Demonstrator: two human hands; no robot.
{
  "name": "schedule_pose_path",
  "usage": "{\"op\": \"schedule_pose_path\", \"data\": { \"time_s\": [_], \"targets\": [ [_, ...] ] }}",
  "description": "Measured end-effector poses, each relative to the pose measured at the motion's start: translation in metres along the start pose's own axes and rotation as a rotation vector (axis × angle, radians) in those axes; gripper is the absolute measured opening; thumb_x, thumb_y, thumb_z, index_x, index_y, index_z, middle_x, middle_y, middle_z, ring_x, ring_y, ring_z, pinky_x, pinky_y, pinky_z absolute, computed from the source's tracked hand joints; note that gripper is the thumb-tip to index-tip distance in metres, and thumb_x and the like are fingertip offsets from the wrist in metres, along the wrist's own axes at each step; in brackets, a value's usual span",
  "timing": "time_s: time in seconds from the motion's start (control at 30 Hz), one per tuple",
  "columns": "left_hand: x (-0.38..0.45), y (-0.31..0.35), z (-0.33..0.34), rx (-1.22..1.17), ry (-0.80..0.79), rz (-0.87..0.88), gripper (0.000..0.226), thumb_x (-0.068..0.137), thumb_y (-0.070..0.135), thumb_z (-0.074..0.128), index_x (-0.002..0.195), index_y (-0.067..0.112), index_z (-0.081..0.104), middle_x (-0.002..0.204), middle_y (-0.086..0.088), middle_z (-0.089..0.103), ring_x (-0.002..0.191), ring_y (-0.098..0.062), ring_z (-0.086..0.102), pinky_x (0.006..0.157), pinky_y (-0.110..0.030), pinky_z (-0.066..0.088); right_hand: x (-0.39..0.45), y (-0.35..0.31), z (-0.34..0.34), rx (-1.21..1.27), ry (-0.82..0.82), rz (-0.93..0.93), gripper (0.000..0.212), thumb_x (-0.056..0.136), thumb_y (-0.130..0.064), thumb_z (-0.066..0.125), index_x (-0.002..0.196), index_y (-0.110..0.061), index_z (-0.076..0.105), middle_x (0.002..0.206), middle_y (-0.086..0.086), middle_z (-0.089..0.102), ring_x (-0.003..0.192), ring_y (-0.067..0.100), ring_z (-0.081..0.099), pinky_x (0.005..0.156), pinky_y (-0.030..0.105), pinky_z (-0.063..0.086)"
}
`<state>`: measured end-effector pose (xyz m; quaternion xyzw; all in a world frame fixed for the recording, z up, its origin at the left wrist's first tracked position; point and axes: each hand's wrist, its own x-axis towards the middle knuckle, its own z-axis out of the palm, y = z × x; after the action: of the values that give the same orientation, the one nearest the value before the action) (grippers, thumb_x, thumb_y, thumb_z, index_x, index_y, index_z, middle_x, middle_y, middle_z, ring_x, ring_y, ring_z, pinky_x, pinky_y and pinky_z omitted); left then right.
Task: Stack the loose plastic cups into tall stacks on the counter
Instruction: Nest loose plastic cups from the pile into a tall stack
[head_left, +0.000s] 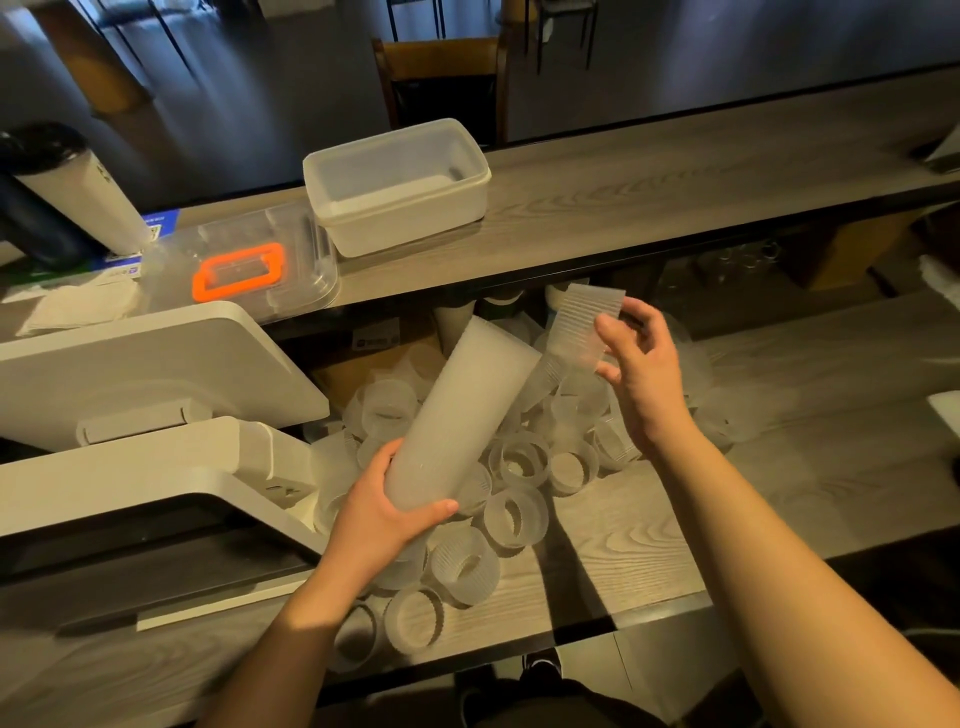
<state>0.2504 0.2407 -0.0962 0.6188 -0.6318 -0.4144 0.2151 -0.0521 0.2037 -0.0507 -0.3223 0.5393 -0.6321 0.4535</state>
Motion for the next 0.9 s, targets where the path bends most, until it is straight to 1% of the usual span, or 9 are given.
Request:
{"op": "schedule_pose_path", "data": {
  "time_s": [0.1, 0.23, 0.3, 0.43, 0.53, 0.6, 0.67, 0.8, 0.9],
  "targets": [
    [-0.002, 0.002, -0.001, 0.046, -0.012, 0.029, 0.089, 0.059, 0.053, 0.088, 0.132, 0.044, 0.038, 0.122, 0.018, 0.049, 0.105, -0.003, 0.051, 0.078, -0.026, 0.047, 0.000, -0.008, 0.008, -0.124, -0.081, -0.027, 0.060, 0.076, -0.056, 0.072, 0.130, -0.034, 0.058, 0.128, 0.000, 0.061, 0.120, 0.017, 0.059, 0.095, 0.038, 0.054],
    [-0.003, 0.001, -0.003, 0.128, -0.046, 0.067, 0.092, 0.055, 0.062, 0.084, 0.134, 0.048, 0.038, 0.123, 0.020, 0.050, 0.107, -0.005, 0.053, 0.083, -0.030, 0.050, -0.003, -0.016, 0.016, -0.279, -0.195, -0.081, 0.048, 0.092, -0.038, 0.067, 0.137, -0.025, 0.058, 0.123, -0.009, 0.059, 0.112, 0.002, 0.056, 0.085, 0.016, 0.049],
    [-0.004, 0.000, -0.003, 0.133, -0.049, 0.073, 0.092, 0.055, 0.063, 0.084, 0.133, 0.050, 0.038, 0.123, 0.021, 0.050, 0.107, -0.004, 0.053, 0.083, -0.030, 0.049, -0.002, -0.019, 0.015, -0.363, -0.228, -0.098, 0.039, 0.095, -0.032, 0.064, 0.133, -0.027, 0.060, 0.120, -0.013, 0.057, 0.107, -0.003, 0.054, 0.081, 0.013, 0.046],
    [-0.005, 0.002, 0.000, 0.135, -0.050, 0.094, 0.091, 0.055, 0.064, 0.084, 0.132, 0.049, 0.039, 0.122, 0.024, 0.050, 0.108, -0.002, 0.052, 0.083, -0.029, 0.049, 0.000, -0.017, 0.018, -0.533, -0.381, -0.030, 0.026, 0.097, -0.041, 0.058, 0.123, -0.043, 0.060, 0.121, -0.018, 0.054, 0.107, -0.010, 0.050, 0.092, 0.023, 0.042],
    [-0.005, 0.002, 0.000, 0.114, -0.043, 0.077, 0.090, 0.055, 0.062, 0.085, 0.131, 0.049, 0.039, 0.121, 0.024, 0.049, 0.107, -0.001, 0.052, 0.081, -0.027, 0.049, -0.009, -0.009, 0.026, -0.544, -0.520, 0.070, 0.044, 0.093, -0.068, 0.041, 0.134, -0.052, 0.047, 0.137, -0.023, 0.045, 0.123, -0.005, 0.042, 0.105, 0.029, 0.033],
    [-0.005, 0.000, -0.001, 0.099, -0.057, 0.048, 0.091, 0.055, 0.062, 0.085, 0.131, 0.046, 0.038, 0.122, 0.022, 0.048, 0.106, -0.003, 0.053, 0.081, -0.027, 0.050, -0.012, -0.002, 0.028, -0.491, -0.558, 0.129, 0.057, 0.092, -0.072, 0.028, 0.145, -0.053, 0.038, 0.154, -0.017, 0.034, 0.137, 0.004, 0.031, 0.112, 0.034, 0.023],
    [-0.004, -0.001, -0.001, 0.042, -0.077, -0.002, 0.090, 0.055, 0.062, 0.084, 0.129, 0.043, 0.039, 0.121, 0.019, 0.049, 0.105, -0.004, 0.054, 0.078, -0.025, 0.050, -0.010, 0.006, 0.029, -0.398, -0.490, 0.134, 0.063, 0.092, -0.072, 0.024, 0.150, -0.051, 0.031, 0.159, -0.010, 0.031, 0.141, 0.008, 0.030, 0.115, 0.036, 0.023],
    [-0.001, 0.003, -0.001, -0.141, -0.055, -0.076, 0.095, 0.048, 0.070, 0.077, 0.130, 0.035, 0.043, 0.118, 0.012, 0.055, 0.103, -0.008, 0.058, 0.075, -0.027, 0.051, -0.004, 0.041, 0.024, -0.427, -0.167, 0.180, 0.065, 0.097, -0.062, 0.036, 0.153, -0.030, 0.035, 0.151, 0.002, 0.045, 0.130, 0.017, 0.049, 0.112, 0.043, 0.040],
    [0.002, 0.003, -0.002, -0.203, -0.038, -0.093, 0.095, 0.047, 0.068, 0.078, 0.129, 0.032, 0.046, 0.117, 0.008, 0.057, 0.103, -0.012, 0.060, 0.074, -0.028, 0.053, -0.013, 0.073, 0.013, -0.732, -0.223, 0.208, 0.060, 0.095, -0.047, 0.059, 0.147, -0.022, 0.043, 0.140, 0.004, 0.054, 0.118, 0.015, 0.055, 0.097, 0.032, 0.048]
  ]
}}
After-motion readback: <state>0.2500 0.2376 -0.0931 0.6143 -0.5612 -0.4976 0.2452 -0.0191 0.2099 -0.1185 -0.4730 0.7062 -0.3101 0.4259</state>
